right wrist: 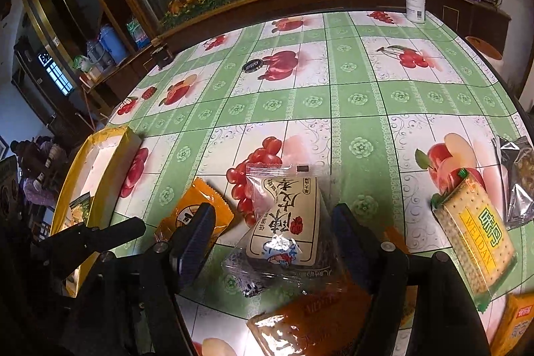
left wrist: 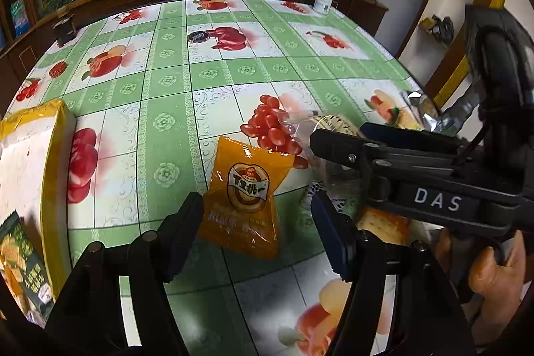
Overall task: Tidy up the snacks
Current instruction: 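Grasp the small orange snack bag with the left tool while the right tool grasps the clear bread bag, then carry the orange bag and clear bread bag over the tray and open both tools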
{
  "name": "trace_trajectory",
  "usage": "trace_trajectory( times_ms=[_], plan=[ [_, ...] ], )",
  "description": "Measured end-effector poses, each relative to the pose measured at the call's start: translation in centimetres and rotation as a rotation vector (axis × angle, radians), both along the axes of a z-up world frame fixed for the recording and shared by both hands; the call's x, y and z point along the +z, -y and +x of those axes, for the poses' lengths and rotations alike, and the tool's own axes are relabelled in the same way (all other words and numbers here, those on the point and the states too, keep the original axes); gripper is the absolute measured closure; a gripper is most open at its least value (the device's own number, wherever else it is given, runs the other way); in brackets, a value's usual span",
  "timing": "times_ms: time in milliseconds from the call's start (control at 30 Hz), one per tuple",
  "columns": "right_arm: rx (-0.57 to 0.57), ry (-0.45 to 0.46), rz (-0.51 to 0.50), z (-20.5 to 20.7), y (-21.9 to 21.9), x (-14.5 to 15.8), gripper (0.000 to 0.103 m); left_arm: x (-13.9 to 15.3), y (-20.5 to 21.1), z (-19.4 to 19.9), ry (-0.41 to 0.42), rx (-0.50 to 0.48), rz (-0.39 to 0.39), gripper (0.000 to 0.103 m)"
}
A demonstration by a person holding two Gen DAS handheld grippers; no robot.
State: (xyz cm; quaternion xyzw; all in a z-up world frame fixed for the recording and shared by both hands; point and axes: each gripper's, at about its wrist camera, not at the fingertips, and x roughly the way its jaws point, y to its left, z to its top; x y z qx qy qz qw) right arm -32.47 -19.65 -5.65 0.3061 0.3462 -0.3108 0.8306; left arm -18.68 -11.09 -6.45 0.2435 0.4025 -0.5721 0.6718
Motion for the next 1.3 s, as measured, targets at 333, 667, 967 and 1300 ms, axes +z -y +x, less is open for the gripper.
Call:
trace_trajectory(
  times_ms=[333,667,967,1300],
  plan=[
    [0.014,-0.079,-0.002,1.0,1.3,-2.0,0.032,-2.8,1.6,0.5,0.084,0.029,0.070,0.034],
    [0.022,-0.047,-0.072,0.3,0.1,-0.3,0.054,-1.9,0.2,0.6,0.104,0.073,0.072,0.063],
    [0.041,0.076,-0.076,-1.7,-3.1,3.0,0.056,2.4,-5.4,0.5,0.255,0.262,-0.023,0.064],
    [0.125,0.149,-0.054,-0.8,-7.8,4.5,0.056,4.5,-10.9,2.2,0.309,0.410,-0.080,0.063]
  ],
)
